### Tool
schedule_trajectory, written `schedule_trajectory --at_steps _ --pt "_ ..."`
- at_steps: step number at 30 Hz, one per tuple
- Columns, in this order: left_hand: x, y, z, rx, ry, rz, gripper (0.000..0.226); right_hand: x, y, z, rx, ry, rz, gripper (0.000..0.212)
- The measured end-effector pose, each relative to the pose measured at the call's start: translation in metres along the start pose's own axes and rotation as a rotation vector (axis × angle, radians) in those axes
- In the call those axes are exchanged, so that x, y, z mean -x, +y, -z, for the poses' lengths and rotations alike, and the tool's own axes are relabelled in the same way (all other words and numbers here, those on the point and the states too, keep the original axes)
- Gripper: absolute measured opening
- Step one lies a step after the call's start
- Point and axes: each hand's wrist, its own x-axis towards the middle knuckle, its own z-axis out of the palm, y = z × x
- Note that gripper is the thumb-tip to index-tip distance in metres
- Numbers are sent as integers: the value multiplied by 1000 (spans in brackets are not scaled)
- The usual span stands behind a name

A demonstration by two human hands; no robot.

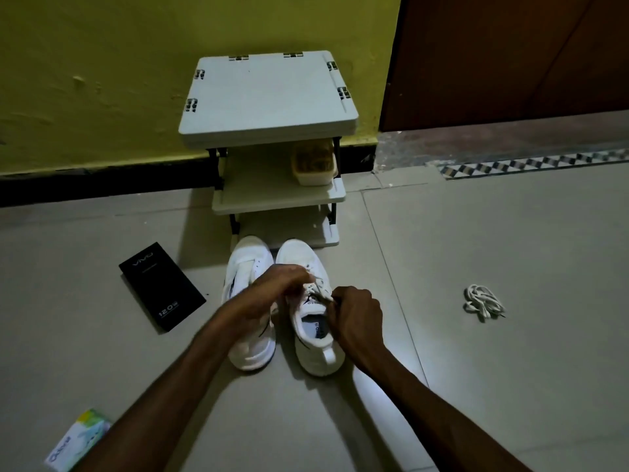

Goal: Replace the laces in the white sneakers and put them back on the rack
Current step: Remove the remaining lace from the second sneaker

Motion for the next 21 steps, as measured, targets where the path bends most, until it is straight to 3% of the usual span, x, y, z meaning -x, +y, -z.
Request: schedule_trajectory --at_steps 2,3,4,5,6,8,9,10,11,12,13,14,15,17,19,20,21 --pt "-4 8 17 -753 -236 -7 26 1 -8 -1 33 -36 5 13" --pt "-5 15 18 -999 -282 -61 26 1 -12 -2 52 -48 11 12" --pt "-6 19 14 -1055 -248 -134 26 1 -15 -1 66 -49 12 12" --pt "-4 22 4 -899 -178 -202 28 0 -15 0 76 -39 2 12" --pt "-5 19 -2 -577 -85 -217 33 0 -14 1 75 -27 -16 12" --pt "-3 15 -5 237 -2 -98 39 -1 -7 3 71 21 -62 17" --pt "-1 11 -1 436 -41 -27 42 0 -4 4 73 31 -71 20" --pt "1 11 6 363 -88 30 46 2 -4 3 61 25 -69 20" --pt "3 12 12 92 -133 80 48 3 -6 1 43 10 -65 18" --pt "4 17 13 -294 -164 67 46 4 -8 -1 32 -2 -67 15" --pt "4 25 12 -536 -151 -9 43 4 -11 -2 36 -8 -66 14" --pt "4 30 7 -529 -91 -100 41 4 -13 -3 50 -3 -65 16" --pt "4 33 2 -356 -21 -176 41 3 -13 -4 52 10 -68 18" --pt "4 30 3 265 97 -247 36 0 -11 -3 24 18 -80 25" --pt "10 19 10 701 19 -155 32 -1 -6 0 28 16 -96 27" --pt "15 14 14 649 -46 -69 36 -2 -5 1 42 15 -98 26" --pt "20 12 19 445 -94 13 43 -1 -6 3 51 16 -94 24"
